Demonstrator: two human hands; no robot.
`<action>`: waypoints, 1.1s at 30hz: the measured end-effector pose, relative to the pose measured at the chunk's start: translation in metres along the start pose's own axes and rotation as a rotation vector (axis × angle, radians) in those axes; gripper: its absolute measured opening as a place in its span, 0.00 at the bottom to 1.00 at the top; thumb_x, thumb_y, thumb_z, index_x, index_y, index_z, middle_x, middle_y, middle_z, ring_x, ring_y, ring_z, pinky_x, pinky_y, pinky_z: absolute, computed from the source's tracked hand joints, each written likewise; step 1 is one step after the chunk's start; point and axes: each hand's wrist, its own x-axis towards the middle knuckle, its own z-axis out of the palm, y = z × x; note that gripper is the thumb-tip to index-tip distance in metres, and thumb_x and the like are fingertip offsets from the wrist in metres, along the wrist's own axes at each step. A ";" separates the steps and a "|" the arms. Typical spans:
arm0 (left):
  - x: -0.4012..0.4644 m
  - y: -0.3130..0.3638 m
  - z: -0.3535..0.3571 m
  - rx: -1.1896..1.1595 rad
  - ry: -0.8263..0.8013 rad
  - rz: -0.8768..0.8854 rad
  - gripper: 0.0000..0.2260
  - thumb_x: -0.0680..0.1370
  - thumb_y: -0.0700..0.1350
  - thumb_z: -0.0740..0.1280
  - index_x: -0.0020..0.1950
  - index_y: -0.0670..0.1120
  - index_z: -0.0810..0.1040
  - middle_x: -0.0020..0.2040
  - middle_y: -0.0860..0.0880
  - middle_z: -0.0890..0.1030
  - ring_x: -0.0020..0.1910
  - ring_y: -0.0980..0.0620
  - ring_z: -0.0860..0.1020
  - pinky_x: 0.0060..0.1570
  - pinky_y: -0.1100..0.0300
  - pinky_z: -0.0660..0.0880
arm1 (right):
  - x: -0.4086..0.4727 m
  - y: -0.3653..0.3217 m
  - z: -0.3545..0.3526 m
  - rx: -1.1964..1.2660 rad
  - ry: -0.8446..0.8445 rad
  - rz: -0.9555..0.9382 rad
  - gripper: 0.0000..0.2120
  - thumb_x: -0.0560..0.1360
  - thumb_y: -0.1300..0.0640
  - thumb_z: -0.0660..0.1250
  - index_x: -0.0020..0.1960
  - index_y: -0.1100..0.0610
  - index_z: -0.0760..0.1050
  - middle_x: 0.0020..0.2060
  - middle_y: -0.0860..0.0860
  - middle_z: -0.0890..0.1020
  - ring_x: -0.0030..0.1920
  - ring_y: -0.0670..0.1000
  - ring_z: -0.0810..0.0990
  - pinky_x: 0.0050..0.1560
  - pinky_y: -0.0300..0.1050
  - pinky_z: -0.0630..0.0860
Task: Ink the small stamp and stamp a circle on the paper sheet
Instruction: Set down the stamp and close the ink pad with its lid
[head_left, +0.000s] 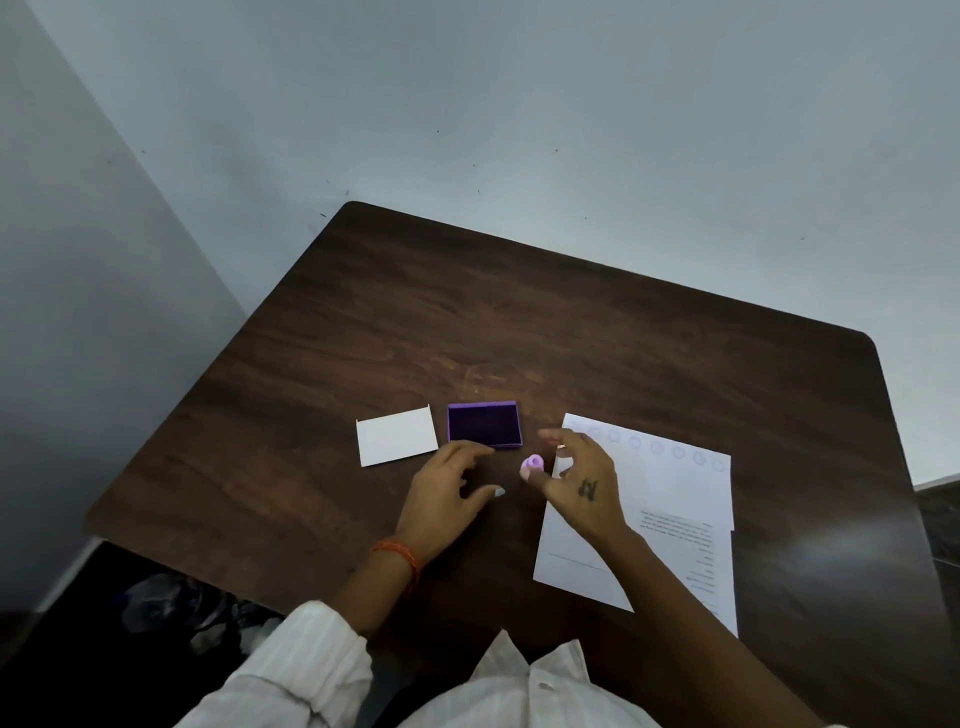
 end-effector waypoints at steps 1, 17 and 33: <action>0.000 -0.001 -0.003 -0.008 0.012 -0.008 0.21 0.71 0.46 0.72 0.62 0.52 0.72 0.63 0.51 0.74 0.55 0.58 0.74 0.54 0.65 0.73 | 0.001 -0.004 -0.002 0.009 0.017 0.006 0.23 0.67 0.52 0.74 0.60 0.54 0.74 0.61 0.54 0.78 0.58 0.53 0.76 0.60 0.53 0.76; 0.011 -0.061 -0.086 0.244 0.066 -0.194 0.33 0.70 0.50 0.72 0.71 0.50 0.61 0.74 0.48 0.62 0.73 0.48 0.61 0.72 0.47 0.62 | 0.038 -0.084 0.061 -0.340 -0.399 -0.397 0.26 0.69 0.55 0.71 0.65 0.52 0.68 0.66 0.52 0.72 0.67 0.53 0.67 0.65 0.48 0.64; 0.015 -0.080 -0.090 0.244 -0.037 -0.141 0.30 0.71 0.45 0.71 0.70 0.44 0.64 0.72 0.45 0.67 0.73 0.49 0.61 0.73 0.52 0.58 | 0.050 -0.092 0.087 -0.652 -0.541 -0.559 0.32 0.72 0.59 0.68 0.72 0.57 0.58 0.72 0.55 0.65 0.72 0.54 0.60 0.74 0.45 0.51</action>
